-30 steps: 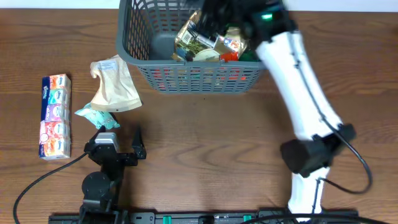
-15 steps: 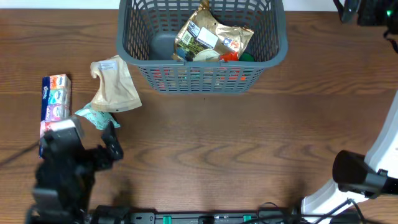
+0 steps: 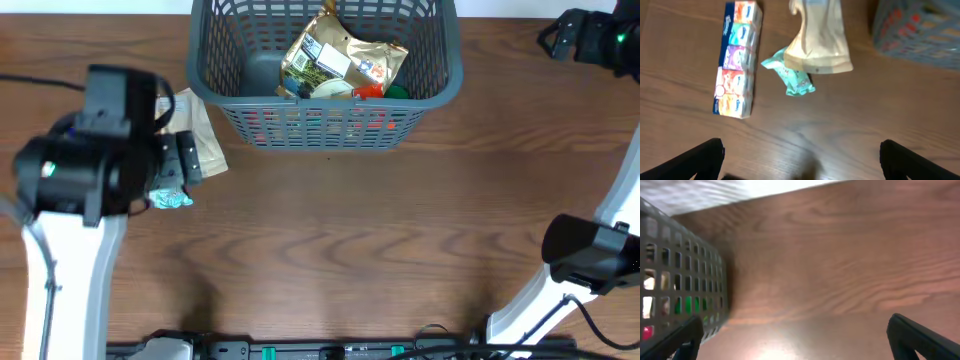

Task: Pack container
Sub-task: 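Reach the left gripper to the beige pouch and grasp it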

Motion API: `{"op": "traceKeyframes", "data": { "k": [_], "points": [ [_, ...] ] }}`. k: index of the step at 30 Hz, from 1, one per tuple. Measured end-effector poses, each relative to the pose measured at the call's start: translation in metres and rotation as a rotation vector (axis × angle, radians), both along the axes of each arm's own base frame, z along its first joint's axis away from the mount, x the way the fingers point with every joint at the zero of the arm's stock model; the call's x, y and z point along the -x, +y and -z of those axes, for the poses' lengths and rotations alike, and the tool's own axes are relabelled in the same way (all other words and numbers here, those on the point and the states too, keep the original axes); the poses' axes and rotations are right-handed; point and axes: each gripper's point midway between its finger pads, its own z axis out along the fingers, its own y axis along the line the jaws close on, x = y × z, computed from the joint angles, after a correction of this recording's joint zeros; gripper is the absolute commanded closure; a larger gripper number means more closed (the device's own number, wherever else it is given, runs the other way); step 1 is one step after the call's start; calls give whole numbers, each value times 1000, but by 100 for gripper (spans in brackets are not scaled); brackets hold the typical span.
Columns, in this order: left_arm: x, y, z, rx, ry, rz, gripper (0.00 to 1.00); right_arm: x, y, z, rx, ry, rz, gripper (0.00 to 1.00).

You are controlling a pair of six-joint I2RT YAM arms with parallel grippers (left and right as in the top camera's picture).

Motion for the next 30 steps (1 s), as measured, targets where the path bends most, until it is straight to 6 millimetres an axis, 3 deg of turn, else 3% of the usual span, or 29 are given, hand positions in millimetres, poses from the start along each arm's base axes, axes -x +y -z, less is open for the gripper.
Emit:
{"op": "traceKeyframes", "data": {
  "k": [6,15,22,30],
  "points": [
    [-43,8,15,-16,-18,-43,2,1,-1,9,4,31,-5,1],
    [-103,40,44,85,-51,-90,2,1,-3,14,31,48,-35,1],
    [-120,60,90,189,47,-87,2,1,-5,15,38,50,-42,1],
    [-143,59,155,214,175,6,2,5,-3,17,31,68,-43,1]
  ]
}}
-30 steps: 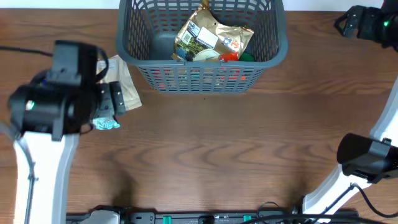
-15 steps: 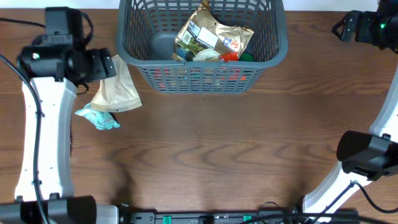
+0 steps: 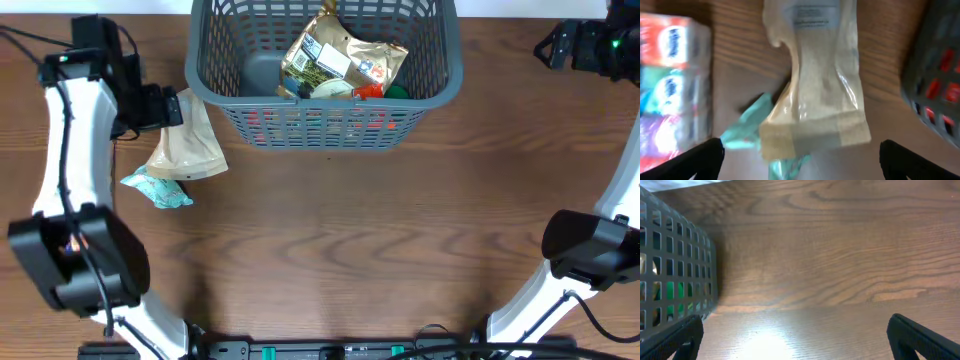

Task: Pack container
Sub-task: 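Reach the left gripper to the beige pouch and grasp it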

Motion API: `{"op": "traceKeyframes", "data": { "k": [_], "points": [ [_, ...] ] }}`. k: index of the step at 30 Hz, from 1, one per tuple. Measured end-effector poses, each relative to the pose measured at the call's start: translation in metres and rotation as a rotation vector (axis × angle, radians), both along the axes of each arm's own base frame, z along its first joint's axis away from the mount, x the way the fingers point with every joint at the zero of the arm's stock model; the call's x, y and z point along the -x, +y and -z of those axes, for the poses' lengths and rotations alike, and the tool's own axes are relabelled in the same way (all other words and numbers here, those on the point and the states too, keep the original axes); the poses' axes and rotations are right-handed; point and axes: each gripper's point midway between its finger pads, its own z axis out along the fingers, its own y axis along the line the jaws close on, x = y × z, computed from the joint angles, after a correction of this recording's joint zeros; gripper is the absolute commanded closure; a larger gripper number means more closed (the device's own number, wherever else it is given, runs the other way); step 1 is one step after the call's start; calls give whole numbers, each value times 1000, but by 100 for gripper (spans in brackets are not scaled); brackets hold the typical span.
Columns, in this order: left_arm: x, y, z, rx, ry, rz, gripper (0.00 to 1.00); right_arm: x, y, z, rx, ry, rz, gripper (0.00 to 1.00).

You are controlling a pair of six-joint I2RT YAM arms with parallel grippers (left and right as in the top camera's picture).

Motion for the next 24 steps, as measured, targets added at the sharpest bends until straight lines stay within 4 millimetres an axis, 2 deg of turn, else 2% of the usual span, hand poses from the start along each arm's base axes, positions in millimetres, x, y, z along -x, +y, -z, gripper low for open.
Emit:
{"op": "traceKeyframes", "data": {
  "k": [5,11,14,24],
  "points": [
    [-21,3,18,-7,-28,26,2,2,1,2,-4,12,0,1],
    [-47,7,17,-21,-122,35,2,3,1,2,-4,12,0,1],
    [-56,8,22,-22,-141,37,1,3,1,2,-4,13,0,1],
    [-58,8,76,-4,-47,39,2,3,1,2,-4,13,0,1]
  ]
}}
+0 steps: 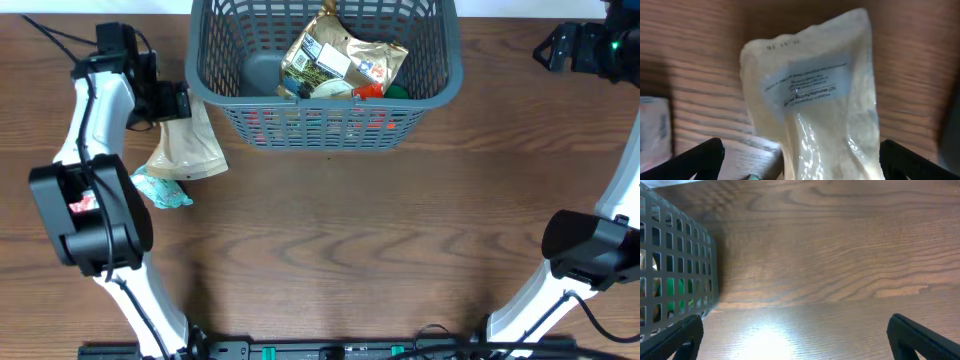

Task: Pack container
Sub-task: 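Reach the left gripper to the beige pouch and grasp it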

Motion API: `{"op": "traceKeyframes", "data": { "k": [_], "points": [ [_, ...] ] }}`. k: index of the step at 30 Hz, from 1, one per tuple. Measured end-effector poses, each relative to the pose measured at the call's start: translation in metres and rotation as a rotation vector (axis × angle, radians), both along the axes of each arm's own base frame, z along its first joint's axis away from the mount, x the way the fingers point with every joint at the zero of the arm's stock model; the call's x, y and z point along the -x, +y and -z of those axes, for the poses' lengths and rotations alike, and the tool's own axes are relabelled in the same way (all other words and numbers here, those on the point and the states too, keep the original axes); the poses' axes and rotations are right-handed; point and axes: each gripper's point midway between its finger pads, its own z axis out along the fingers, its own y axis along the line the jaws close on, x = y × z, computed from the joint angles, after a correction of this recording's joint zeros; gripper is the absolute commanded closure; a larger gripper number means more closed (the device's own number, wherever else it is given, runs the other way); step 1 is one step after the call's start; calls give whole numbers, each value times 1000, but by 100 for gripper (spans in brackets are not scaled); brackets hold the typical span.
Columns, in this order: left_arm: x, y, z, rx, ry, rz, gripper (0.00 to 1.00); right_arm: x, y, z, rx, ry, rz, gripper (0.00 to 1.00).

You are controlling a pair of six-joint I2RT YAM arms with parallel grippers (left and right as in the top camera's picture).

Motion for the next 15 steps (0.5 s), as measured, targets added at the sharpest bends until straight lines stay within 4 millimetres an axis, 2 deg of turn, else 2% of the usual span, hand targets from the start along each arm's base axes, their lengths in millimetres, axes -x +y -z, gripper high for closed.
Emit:
{"op": "traceKeyframes", "data": {
  "k": [8,15],
  "points": [
    [6,-1,31,14,73,0,2,0,0,0,0,0,0,1],
    [7,-2,35,15,83,0,1,0,0,0,-1,2,0,1]
  ]
}}
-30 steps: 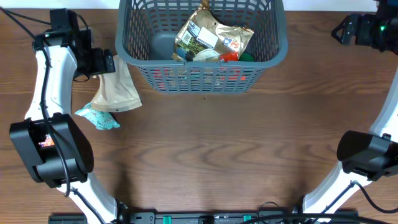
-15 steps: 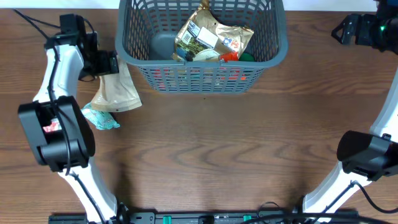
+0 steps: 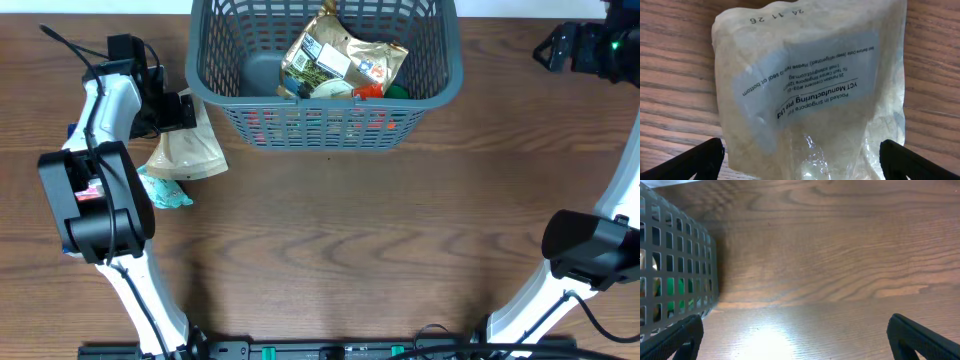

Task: Pack container
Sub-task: 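Reach the left gripper to the beige pouch and grasp it, then lift the beige pouch with the left gripper and drop it into the basket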

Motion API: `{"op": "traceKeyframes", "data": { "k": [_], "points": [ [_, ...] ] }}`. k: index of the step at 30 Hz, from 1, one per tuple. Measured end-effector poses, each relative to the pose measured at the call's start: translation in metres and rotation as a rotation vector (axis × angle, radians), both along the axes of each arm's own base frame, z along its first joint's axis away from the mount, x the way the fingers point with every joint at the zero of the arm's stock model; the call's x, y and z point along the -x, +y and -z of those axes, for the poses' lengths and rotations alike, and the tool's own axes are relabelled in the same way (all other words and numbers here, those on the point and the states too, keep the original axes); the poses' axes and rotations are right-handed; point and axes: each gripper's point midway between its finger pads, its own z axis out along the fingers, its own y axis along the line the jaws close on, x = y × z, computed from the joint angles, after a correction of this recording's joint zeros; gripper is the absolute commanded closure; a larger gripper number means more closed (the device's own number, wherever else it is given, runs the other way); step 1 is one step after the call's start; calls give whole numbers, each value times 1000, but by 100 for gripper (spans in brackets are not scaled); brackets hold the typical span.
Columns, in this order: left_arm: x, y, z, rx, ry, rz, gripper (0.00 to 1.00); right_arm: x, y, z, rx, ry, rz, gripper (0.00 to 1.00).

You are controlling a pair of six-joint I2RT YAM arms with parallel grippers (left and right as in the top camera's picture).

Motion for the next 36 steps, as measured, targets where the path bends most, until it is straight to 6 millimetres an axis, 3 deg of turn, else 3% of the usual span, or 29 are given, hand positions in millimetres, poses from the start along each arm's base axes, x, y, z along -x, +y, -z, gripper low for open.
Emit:
{"op": "traceKeyframes", "data": {
  "k": [9,10,12,16,22,28,32,34,36],
  "points": [
    [14,-5,23,23,88,3,0,1,0,1,-2,4,0,1],
    [15,-5,23,23,91,4,3,1,0,1,-2,5,0,1],
    [16,-6,23,26,97,-2,15,2,1,1,-4,10,0,1],
    [23,-9,24,39,126,-11,51,4,1,2,-7,18,0,1],
    [34,-11,22,53,174,-30,94,6,2,3,-10,27,-1,1],
    [40,-12,12,56,189,-27,94,9,3,5,-12,44,-7,1],
    [42,-11,-17,43,149,-27,94,10,4,6,-5,46,-20,1],
    [40,-10,-47,30,94,-28,94,10,4,6,-3,47,-24,1],
    [33,-9,-96,11,-20,-27,95,10,4,6,0,46,-29,1]
  ]
}}
